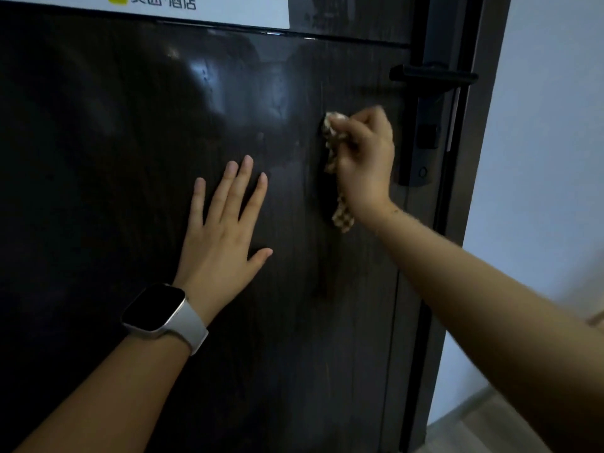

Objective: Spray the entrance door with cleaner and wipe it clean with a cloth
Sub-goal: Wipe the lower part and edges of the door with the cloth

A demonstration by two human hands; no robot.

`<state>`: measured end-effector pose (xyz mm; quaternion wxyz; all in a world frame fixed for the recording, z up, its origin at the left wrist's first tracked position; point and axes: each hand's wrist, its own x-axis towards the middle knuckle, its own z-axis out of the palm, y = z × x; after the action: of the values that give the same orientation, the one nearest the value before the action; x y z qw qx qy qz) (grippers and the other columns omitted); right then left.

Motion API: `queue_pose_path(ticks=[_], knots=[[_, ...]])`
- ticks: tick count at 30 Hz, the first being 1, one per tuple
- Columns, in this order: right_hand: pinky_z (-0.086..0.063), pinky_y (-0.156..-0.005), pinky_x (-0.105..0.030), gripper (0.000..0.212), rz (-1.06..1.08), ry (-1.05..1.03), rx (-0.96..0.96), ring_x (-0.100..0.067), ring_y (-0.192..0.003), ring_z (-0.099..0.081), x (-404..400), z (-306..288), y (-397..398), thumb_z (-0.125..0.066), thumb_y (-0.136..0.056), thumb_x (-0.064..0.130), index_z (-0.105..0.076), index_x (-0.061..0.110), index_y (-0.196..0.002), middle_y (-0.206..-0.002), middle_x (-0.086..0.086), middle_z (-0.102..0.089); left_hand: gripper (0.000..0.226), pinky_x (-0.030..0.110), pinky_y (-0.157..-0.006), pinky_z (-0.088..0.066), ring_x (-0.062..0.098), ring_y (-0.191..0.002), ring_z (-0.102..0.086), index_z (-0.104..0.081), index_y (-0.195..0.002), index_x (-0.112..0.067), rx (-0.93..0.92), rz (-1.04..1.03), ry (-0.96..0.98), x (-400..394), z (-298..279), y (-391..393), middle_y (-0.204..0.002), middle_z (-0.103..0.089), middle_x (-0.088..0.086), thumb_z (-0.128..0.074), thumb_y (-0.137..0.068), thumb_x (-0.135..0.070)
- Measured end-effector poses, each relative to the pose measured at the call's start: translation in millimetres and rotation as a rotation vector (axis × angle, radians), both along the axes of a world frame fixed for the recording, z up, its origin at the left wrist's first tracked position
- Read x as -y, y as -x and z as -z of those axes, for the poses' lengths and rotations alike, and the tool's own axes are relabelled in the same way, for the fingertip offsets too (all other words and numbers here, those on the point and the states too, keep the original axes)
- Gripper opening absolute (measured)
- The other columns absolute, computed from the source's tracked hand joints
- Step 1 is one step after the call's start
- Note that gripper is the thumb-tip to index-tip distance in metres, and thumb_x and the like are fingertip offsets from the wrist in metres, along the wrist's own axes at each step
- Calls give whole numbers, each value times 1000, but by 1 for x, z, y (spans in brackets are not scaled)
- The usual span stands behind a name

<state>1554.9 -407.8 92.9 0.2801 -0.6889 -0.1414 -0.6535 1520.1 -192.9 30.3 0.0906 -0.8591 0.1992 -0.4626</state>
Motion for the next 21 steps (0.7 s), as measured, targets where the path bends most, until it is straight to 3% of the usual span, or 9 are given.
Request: queue_pose_path(ticks=[2,4,8,10,12,14,17,19,21], knots=[[-39,-75,-26,27,-3,101,34,-32,-85,-53,-15,39,1,-57,-83,-5,-69,9,-103,-93,-11,-55,98,42,-120,7,22,-150,4,-13,-155,-20,-21,99,51,-13,5,7,-163,7,6,-71,-79,-40],[-33,-75,-28,32,-77,330,-5,-34,-82,-52,-20,95,1,-56,-85,-3,-63,12,-113,-95,-15,-56,93,41,-121,8,20,-150,3,-19,-154,-22,-17,114,87,-29,13,16,-163,4,5,-70,-79,-36],[-48,-63,-38,61,-135,880,-252,-28,-88,-46,0,169,8,-67,-77,-5,-50,16,-131,-110,-11,-53,103,52,-118,9,23,-149,10,-15,-155,-20,-51,-72,155,-53,27,24,-162,10,6,-74,-74,-46],[-47,-63,-36,40,-136,955,-320,-28,-86,-47,4,149,14,-61,-82,4,-61,12,-121,-103,-13,-58,110,52,-116,13,24,-149,12,-12,-155,-18,-73,-119,168,-60,29,21,-162,11,7,-74,-71,-52],[-44,-71,-37,28,-133,754,-305,-31,-85,-51,0,106,19,-48,-87,16,-71,7,-100,-95,-14,-60,114,47,-116,19,24,-149,12,-10,-155,-16,-79,-135,142,-66,30,17,-163,11,7,-72,-70,-58],[-41,-72,-35,21,-71,431,-135,-33,-85,-53,-5,56,12,-51,-86,8,-72,4,-86,-91,-15,-59,114,45,-115,22,24,-149,13,-9,-155,-16,-73,-137,133,-69,31,13,-163,11,6,-70,-70,-60],[-46,-77,-30,12,-24,-31,-21,-28,-90,-55,-15,4,-1,-62,-88,3,-72,5,-93,-94,-5,-53,111,46,-115,22,24,-149,14,-6,-156,-16,-53,-127,111,-69,32,11,-162,15,6,-63,-72,-63],[-44,-83,-22,16,-23,-123,25,-28,-92,-55,-32,8,-4,-61,-86,0,-72,5,-97,-96,-6,-54,110,47,-115,22,24,-149,14,-6,-156,-16,-38,-115,107,-70,33,11,-162,15,6,-62,-73,-63],[-35,-84,-16,15,-17,19,54,-31,-91,-54,-50,44,-1,-59,-85,-4,-70,3,-93,-96,-14,-58,111,47,-115,21,25,-149,13,-7,-156,-15,-34,-103,110,-71,34,10,-162,14,6,-64,-73,-62]])
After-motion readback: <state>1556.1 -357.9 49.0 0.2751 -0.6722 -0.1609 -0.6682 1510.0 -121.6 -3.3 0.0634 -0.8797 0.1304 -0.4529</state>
